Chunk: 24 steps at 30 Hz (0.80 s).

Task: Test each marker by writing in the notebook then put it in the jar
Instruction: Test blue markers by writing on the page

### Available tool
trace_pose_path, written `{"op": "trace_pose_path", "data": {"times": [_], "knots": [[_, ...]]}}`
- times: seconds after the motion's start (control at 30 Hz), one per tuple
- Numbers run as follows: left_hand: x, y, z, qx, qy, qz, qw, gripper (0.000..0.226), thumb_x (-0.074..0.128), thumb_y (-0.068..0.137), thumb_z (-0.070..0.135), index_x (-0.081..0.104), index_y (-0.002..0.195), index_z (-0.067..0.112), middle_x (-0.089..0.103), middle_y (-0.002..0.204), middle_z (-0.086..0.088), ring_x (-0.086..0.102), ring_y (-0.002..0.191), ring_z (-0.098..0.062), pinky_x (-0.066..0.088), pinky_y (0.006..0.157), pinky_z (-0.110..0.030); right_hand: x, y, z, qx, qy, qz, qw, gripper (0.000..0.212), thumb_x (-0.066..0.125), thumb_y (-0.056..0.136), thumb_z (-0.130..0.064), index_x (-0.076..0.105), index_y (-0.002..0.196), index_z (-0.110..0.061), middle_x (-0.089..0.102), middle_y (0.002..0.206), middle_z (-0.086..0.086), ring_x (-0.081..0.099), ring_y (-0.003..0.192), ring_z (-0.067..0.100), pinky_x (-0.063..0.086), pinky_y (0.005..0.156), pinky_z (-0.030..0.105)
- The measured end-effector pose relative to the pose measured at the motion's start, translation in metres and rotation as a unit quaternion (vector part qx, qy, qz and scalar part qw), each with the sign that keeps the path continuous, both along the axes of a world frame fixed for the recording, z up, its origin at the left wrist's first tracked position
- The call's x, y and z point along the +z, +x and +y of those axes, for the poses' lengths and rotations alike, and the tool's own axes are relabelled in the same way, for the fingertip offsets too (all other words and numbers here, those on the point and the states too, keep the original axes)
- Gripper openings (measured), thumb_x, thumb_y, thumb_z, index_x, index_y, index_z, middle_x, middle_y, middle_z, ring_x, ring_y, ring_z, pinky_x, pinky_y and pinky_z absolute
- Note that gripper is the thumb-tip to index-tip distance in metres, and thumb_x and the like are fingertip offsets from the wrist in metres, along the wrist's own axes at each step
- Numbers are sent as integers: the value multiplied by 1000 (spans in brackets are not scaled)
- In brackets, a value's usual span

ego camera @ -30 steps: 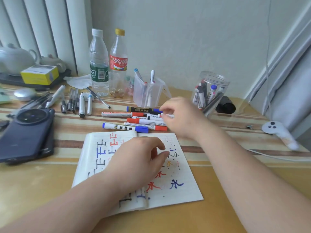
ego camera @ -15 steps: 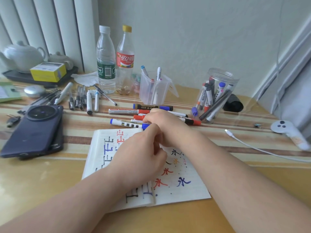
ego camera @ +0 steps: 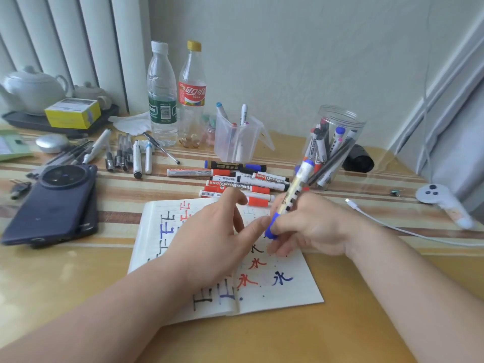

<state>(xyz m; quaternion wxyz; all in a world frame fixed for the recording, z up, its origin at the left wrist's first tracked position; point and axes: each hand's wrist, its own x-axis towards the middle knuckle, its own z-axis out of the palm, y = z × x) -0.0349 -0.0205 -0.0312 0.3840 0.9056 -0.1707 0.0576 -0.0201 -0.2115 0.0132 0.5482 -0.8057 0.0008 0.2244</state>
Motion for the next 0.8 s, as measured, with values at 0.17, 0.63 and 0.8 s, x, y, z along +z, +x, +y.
{"op": "trace_pose_path", "data": {"times": [0.17,0.63,0.8], "knots": [[5,-3,-2,-62,100,-14,993,65,35,76,87,40,126,45,59,102,20,58,83,-2,50,76,-30,-29,-22,-7,11,40,-49,998,16,78,72,-6,69,86,-7,60,68,4,52,58,11,35,46,22],[-1,0,-9,-130,100,-76,983,13,40,104,32,48,113,28,44,86,23,44,80,0,35,73,-15,-46,-23,-10,-53,252,-155,954,8,69,86,-16,67,94,-13,55,64,9,50,52,20,32,40,22],[0,-1,-9,-164,69,-76,981,18,31,101,46,41,97,32,50,69,18,52,67,-5,42,60,-23,-46,-26,-3,-41,258,-187,947,7,68,88,-15,62,91,-12,43,55,5,39,45,16,27,42,23]]}}
